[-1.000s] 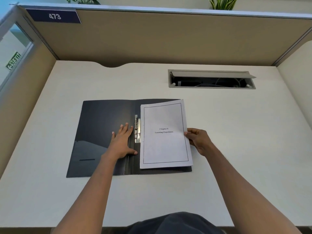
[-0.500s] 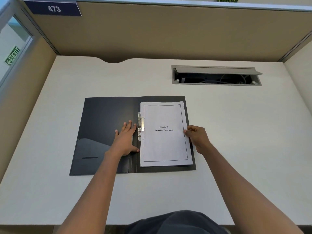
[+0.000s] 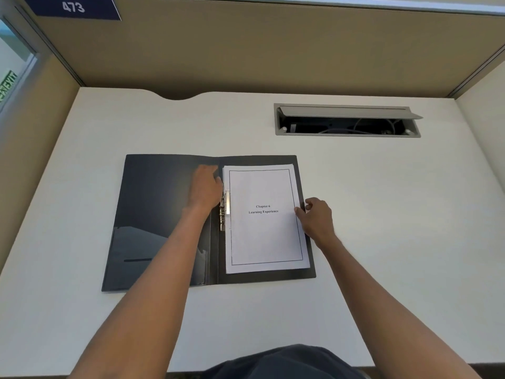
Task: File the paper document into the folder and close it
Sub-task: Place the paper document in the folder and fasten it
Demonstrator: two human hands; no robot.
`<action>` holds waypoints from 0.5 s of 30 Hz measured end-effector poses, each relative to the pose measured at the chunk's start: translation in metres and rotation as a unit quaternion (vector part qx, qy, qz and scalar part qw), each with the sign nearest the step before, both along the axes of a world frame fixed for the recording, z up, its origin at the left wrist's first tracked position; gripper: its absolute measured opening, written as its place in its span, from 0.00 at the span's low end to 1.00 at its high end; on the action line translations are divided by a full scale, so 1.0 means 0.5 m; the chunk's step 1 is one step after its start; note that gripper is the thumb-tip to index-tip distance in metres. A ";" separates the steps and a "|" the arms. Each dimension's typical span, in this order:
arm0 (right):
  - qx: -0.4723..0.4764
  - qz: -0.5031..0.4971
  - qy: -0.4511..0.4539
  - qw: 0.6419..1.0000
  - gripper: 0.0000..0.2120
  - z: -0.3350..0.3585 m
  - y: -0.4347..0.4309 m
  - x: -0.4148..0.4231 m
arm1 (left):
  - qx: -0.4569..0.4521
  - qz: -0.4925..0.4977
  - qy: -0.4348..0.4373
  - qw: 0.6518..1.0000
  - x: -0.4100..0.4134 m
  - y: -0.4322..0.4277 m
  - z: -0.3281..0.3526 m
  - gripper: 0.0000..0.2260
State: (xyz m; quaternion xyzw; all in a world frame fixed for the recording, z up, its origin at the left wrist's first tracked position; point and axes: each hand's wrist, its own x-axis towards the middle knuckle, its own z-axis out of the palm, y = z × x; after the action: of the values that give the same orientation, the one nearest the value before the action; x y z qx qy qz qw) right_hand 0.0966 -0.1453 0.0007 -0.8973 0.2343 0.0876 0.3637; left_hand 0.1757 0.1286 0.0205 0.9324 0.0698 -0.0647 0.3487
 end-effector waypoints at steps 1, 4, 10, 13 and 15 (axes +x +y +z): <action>0.000 0.000 0.000 1.000 0.12 0.000 0.000 0.002 | -0.004 0.006 0.009 1.000 0.021 -0.004 0.000 0.16; -0.007 0.004 0.007 1.000 0.09 0.001 0.000 0.009 | 0.010 0.012 0.047 0.999 0.072 -0.013 -0.018 0.15; -0.003 0.013 0.011 1.000 0.07 0.011 0.006 0.013 | 0.011 -0.030 0.040 0.999 0.098 -0.023 -0.046 0.13; -0.005 0.028 -0.004 1.000 0.12 0.013 0.020 0.013 | 0.003 -0.037 0.015 0.999 0.103 -0.028 -0.053 0.13; -0.006 0.029 -0.007 1.000 0.14 0.012 0.024 0.013 | 0.010 -0.036 0.015 0.999 0.108 -0.032 -0.058 0.14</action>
State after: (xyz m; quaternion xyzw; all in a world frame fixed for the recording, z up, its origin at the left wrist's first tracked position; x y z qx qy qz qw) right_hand 0.1031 -0.1335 0.0067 -0.9064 0.2058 0.0904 0.3577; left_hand 0.2295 0.1129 -0.0087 0.9366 0.0421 -0.0904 0.3360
